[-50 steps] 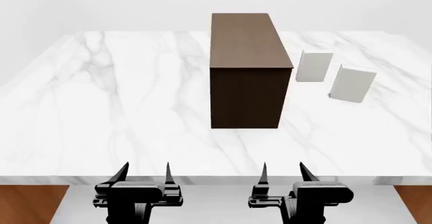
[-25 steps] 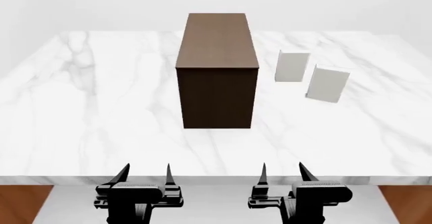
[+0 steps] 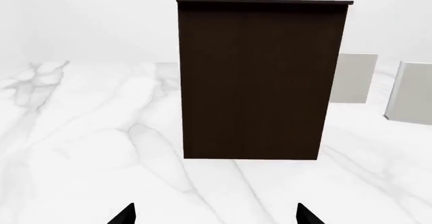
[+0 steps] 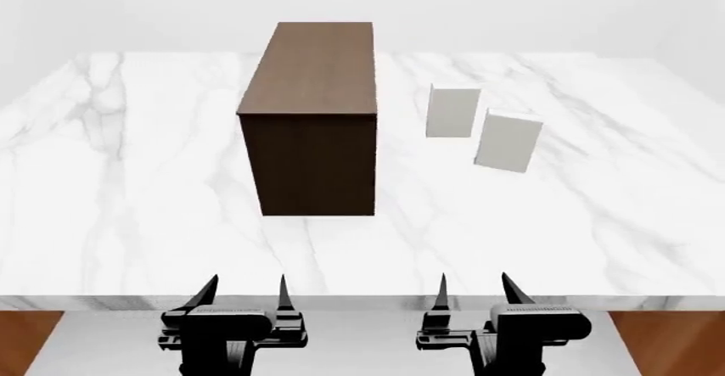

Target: Pick up the book on the right and place it under the cabinet shelf.

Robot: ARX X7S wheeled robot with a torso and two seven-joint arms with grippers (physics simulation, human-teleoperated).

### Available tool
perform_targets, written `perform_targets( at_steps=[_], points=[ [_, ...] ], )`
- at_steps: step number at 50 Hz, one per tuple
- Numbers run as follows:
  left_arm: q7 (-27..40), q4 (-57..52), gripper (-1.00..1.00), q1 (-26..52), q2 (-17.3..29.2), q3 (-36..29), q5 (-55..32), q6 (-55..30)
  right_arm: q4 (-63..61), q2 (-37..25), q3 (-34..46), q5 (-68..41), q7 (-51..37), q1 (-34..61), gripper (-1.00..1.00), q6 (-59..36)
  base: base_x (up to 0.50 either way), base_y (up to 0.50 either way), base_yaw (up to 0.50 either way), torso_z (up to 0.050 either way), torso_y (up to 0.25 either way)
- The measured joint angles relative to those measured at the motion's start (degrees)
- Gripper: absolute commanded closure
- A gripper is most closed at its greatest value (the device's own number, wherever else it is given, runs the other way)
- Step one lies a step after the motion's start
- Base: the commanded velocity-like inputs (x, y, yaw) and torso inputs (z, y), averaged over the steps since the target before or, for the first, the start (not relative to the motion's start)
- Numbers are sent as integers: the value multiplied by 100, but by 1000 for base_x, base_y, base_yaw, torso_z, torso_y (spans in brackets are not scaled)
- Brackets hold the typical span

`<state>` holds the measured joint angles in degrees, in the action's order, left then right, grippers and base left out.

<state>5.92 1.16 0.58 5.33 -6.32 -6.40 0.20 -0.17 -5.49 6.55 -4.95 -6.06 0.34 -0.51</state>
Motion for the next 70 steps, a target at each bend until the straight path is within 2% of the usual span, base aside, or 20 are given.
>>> perform_targets(
  at_steps=[30,49,57,70],
  points=[
    [164,18,-100,32,156,-186,-187,6,9,-154,175,-187,-174,20,-100,22,0,-303,0,0,0],
    [214,-288,-100,36,287,-266,-365,-241,-157,-207,244,-355,-275,24,-100,-25,0,-6,0,0,0],
    [240,-1026,-100,-12,450,-277,-585,-779,-1071,-462,206,-481,-433,-189,-100,-755,0,0,0,0,0],
    [385,-2844,-100,224,897,-80,-1290,-2231,-2856,-800,152,-892,-654,144,-100,-2693,0,0,0,0,0]
  ],
)
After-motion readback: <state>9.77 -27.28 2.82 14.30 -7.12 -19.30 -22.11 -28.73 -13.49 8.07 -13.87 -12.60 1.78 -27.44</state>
